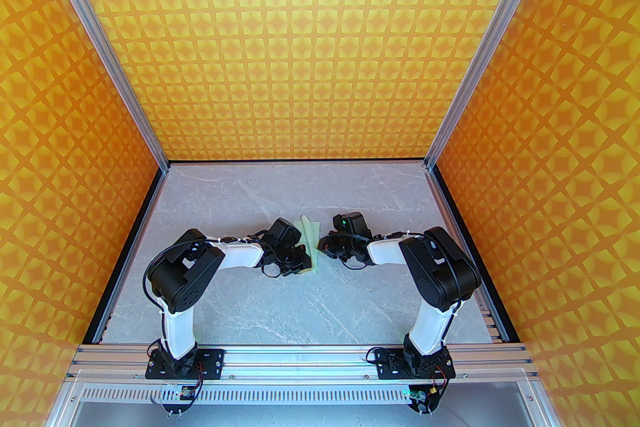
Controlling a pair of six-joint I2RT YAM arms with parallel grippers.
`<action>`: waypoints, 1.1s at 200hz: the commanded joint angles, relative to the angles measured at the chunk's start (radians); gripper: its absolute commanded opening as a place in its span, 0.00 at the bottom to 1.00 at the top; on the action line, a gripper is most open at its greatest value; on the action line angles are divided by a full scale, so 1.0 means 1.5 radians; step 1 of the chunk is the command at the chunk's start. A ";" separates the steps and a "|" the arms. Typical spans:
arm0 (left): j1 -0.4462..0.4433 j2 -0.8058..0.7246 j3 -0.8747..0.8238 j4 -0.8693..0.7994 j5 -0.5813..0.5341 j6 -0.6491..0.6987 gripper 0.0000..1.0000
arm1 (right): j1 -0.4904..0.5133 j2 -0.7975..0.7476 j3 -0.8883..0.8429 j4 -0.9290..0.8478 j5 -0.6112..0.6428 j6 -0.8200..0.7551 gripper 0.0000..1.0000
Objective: Fold a paper plane with a square sheet of paper (fold left side to right side)
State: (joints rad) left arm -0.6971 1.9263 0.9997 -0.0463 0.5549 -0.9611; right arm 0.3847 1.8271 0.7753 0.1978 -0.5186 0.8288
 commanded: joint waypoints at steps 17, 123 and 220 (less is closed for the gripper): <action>0.003 0.023 0.017 -0.056 -0.022 0.017 0.01 | -0.003 0.009 0.012 -0.049 0.028 -0.022 0.00; 0.000 0.030 0.024 -0.067 -0.023 0.023 0.01 | -0.003 0.014 0.034 -0.056 0.022 -0.028 0.00; -0.003 0.026 0.029 -0.070 -0.021 0.025 0.01 | -0.002 0.032 0.032 -0.053 0.016 -0.026 0.00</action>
State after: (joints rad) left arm -0.6975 1.9385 1.0355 -0.1005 0.5518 -0.9417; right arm 0.3847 1.8408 0.8192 0.1349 -0.5171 0.8059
